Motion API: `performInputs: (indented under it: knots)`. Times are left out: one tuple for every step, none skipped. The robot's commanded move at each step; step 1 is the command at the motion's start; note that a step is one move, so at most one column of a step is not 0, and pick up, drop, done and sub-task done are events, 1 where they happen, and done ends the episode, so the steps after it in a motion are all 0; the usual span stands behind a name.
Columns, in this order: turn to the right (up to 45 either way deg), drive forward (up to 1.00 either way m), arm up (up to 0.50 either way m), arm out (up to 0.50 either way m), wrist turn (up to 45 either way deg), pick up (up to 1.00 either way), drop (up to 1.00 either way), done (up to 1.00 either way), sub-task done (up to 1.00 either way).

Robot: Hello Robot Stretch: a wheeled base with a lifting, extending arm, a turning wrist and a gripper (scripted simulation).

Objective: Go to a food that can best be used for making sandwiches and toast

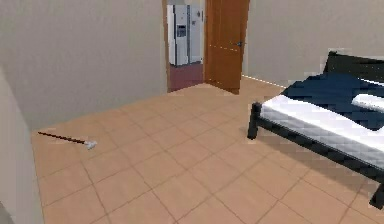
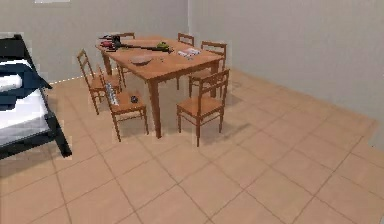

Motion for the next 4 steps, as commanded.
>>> performInputs:
  knots:
    - [0.0,0.5,0.0,0.0,0.0,0.0,0.0,0.0,0.0]
    - [0.0,1.0,0.0,0.0,0.0,0.0,0.0,0.0,0.0]
    - [0.0,1.0,0.0,0.0,0.0,0.0,0.0,0.0,0.0]
    - [3.0,0.0,0.0,0.0,0.0,0.0,0.0,0.0,0.0]
